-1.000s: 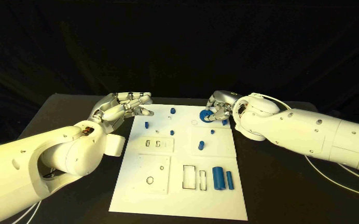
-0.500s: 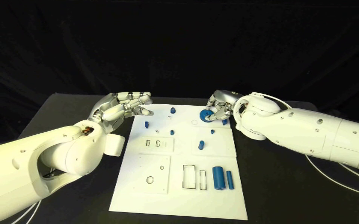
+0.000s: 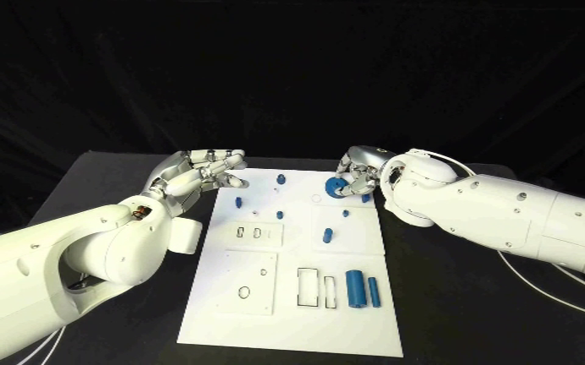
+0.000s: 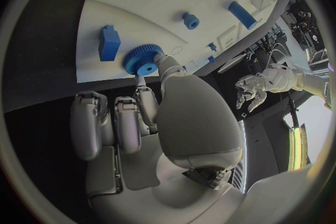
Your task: Assemble the parts on the task board
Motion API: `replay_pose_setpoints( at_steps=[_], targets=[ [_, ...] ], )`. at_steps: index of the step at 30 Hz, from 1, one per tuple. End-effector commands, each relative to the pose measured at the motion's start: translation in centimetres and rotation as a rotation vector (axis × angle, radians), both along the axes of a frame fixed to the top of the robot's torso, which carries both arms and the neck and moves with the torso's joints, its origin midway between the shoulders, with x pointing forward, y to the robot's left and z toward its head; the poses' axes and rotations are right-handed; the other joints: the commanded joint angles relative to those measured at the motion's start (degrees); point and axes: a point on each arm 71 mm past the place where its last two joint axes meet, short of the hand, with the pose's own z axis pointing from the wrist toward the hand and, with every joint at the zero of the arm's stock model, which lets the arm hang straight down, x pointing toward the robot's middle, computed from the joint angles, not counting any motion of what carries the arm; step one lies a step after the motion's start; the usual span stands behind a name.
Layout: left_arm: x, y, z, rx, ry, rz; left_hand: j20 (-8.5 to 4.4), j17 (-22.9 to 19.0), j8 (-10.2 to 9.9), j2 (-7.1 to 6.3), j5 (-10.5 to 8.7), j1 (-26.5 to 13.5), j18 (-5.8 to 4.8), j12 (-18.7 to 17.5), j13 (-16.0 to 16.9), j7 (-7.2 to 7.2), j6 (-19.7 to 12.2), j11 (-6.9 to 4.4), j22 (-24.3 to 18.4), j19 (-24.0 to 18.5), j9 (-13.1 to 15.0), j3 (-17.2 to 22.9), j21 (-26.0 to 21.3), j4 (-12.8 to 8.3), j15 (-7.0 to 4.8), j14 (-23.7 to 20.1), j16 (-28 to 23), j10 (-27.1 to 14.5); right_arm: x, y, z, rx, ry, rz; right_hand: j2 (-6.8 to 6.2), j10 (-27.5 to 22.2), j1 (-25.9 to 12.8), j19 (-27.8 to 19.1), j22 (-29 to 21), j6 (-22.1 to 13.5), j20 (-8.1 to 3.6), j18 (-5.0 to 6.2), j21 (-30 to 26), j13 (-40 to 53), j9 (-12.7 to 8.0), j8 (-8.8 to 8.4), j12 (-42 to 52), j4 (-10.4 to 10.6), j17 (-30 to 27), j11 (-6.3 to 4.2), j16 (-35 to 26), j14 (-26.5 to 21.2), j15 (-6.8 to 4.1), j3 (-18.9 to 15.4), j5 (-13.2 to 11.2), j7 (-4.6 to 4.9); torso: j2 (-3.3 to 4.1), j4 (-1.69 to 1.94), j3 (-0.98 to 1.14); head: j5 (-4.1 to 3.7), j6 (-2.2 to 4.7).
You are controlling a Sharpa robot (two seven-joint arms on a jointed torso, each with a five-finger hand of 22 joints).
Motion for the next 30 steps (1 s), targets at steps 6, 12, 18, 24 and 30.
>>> replay_pose_setpoints(
  at_steps=[6, 12, 18, 24, 30],
  targets=[
    [-0.1, -0.2, 0.1, -0.007, -0.002, -0.013, 0.05, 0.06, -0.36, 0.56, 0.07, 0.05, 1.04, -0.26, 0.05, 0.37, 0.16, 0.28, 0.07, -0.41, 0.0, 0.22, 0.36, -0.01, -0.05, -0.53, 0.3, 0.16, -0.1, 0.3, -0.2, 0.01, -0.008, 0.013, 1.39, 1.13, 1.06, 0.8, 6.41, 2.44, -0.4, -0.85, 0.62, 2.58, 0.71, 0.62, 1.42, -0.19, 11.97, -0.88, 0.44, 5.3, -0.61, 3.33, -2.66, -0.92, 0.0, 0.06, -0.05, -0.07, -0.11],
    [-0.1, -0.1, 0.1, -0.005, 0.001, -0.012, 0.04, 0.26, -0.52, 0.59, 0.07, 0.48, 1.05, -0.39, 0.05, 0.39, 0.16, 0.29, 0.14, -0.57, 0.02, 0.53, 0.53, -0.4, -0.05, -0.8, 0.56, 0.09, -0.4, 0.8, 0.4, 0.04, -0.07, 0.03, 0.9, 2.03, 0.67, 1.15, 6.99, 2.37, -0.55, -0.99, 1.04, 3.62, 0.67, 0.07, 2.51, -0.24, 12.47, -0.9, 0.65, 5.41, -0.69, 4.3, -2.69, -0.87, 0.01, 0.11, -0.03, -0.11, -0.13],
    [0.0, -0.1, 0.1, -0.003, 0.004, -0.009, 0.02, 0.36, -0.56, 0.57, 0.06, 0.74, 1.07, -0.42, 0.05, 0.39, 0.21, 0.29, 0.19, -0.62, 0.03, 0.69, 0.64, -0.65, -0.07, -0.9, 0.69, 0.11, -1.8, 2.4, 1.5, 0.069, -0.162, 0.09, 0.33, 3.18, 0.22, 1.63, 7.76, 2.92, -0.58, -1.17, 1.61, 5.0, 0.77, -0.24, 3.96, -0.36, 13.04, -0.91, 0.89, 5.53, -0.68, 5.27, -2.38, -0.94, -0.06, 0.17, -0.09, 0.04, -0.15],
    [0.0, -0.1, 0.1, -0.002, 0.004, -0.007, -0.01, 0.45, -0.6, 0.57, 0.06, 0.99, 1.07, -0.44, 0.06, 0.39, 0.28, 0.27, 0.25, -0.67, 0.05, 0.86, 0.75, -0.89, -0.08, -1.02, 0.81, 0.14, -3.2, 5.5, 2.5, 0.077, -0.257, 0.182, -0.27, 3.54, 0.17, 1.9, 8.2, 3.47, -0.64, -1.27, 1.93, 5.48, 0.9, -0.41, 4.44, -0.76, 13.31, -1.03, 1.01, 5.59, -0.77, 6.12, -2.0, -1.07, 0.02, 0.13, -0.01, 0.43, -0.21],
    [0.0, -0.1, 0.1, -0.002, 0.004, -0.006, -0.01, 0.45, -0.6, 0.56, 0.06, 0.99, 1.07, -0.44, 0.06, 0.39, 0.28, 0.27, 0.25, -0.67, 0.05, 0.86, 0.76, -0.89, -0.08, -1.02, 0.81, 0.14, -3.8, 8.2, 2.7, 0.066, -0.3, 0.243, -0.45, 3.62, 0.05, 2.0, 8.37, 3.65, -0.66, -1.31, 2.05, 5.59, 0.94, -0.47, 4.55, -0.82, 13.37, -1.06, 1.04, 5.61, -0.79, 6.35, -2.07, -1.11, 0.02, 0.18, -0.08, 0.65, -0.19]
  ],
)
